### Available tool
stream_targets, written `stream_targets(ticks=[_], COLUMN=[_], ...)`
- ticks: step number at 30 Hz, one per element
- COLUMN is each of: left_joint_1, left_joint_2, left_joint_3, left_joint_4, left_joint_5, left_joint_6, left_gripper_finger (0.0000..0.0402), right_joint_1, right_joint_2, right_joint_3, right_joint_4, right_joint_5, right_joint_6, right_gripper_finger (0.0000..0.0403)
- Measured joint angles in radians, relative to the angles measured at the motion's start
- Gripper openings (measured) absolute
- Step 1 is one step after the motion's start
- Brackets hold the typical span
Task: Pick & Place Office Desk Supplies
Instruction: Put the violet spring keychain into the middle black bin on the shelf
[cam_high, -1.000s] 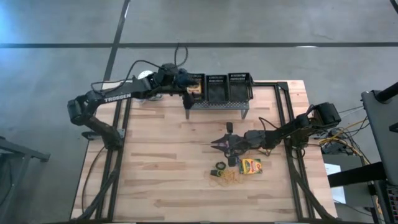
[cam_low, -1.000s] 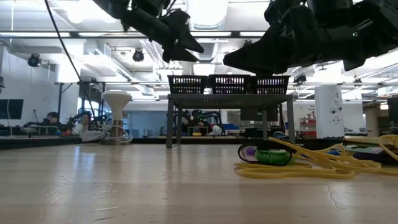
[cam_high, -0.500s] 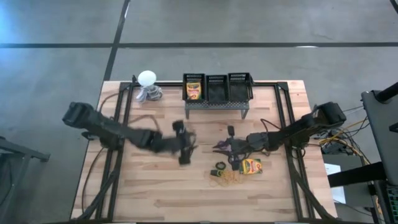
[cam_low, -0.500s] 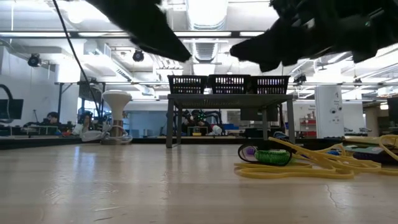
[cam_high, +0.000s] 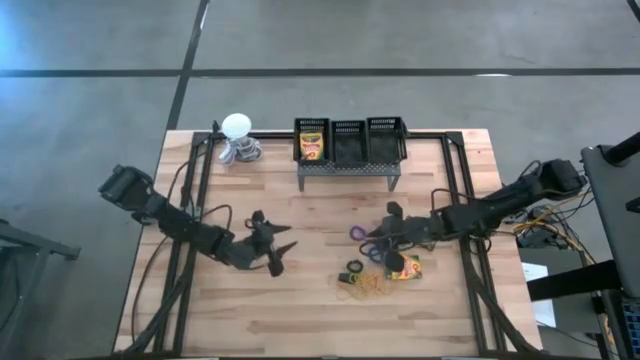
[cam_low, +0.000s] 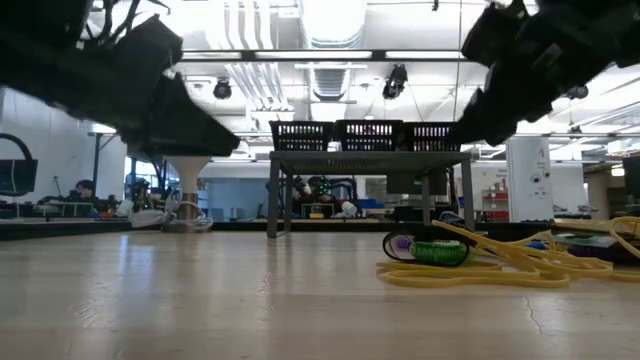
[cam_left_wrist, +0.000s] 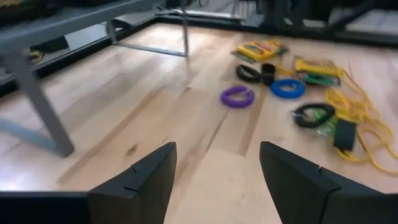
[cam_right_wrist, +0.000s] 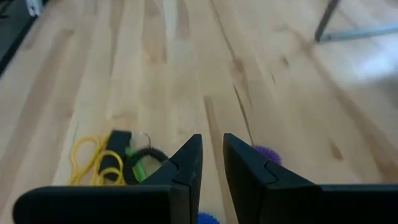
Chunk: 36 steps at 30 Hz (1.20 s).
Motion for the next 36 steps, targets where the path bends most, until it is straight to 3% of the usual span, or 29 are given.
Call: stream_targets(ticks=[4,10,17,22,29,33,36], left_joint_1=[0.018,0.035,0.050,0.050,0.050,0.050,0.050], left_joint_2=[0.000,0.000,0.000,0.001,0.001,0.001,0.001], left_joint_3=[-0.079,-0.105,-0.105,-0.105,-0.105,-0.105,-0.105], left_joint_4=[0.144,0.169,0.169,0.164,0.157,0.157,0.152], left_joint_5=[0.000,-0.001,-0.001,-0.001,0.000,-0.001,-0.001], left_joint_6=[-0.015,-0.011,0.017,0.026,0.028,0.025,0.025], left_gripper_finger=[0.0237,0.0237,0.0237,0.0237,0.0237,0.0237,0.0237], right_joint_1=[-0.015,-0.055,-0.090,-0.094,-0.095,-0.095,-0.095], right_joint_2=[0.093,0.297,0.456,0.537,0.578,0.571,0.570], right_joint_3=[0.009,0.124,0.316,0.394,0.428,0.406,0.373], right_joint_4=[0.024,0.017,-0.256,-0.392,-0.415,-0.349,-0.167], right_joint_5=[0.001,0.016,0.025,0.014,-0.041,-0.057,-0.087], right_joint_6=[0.018,-0.028,-0.060,-0.059,-0.039,-0.078,-0.136], right_gripper_finger=[0.0085,0.0126,0.0141,0.0125,0.0080,0.0035,0.0017])
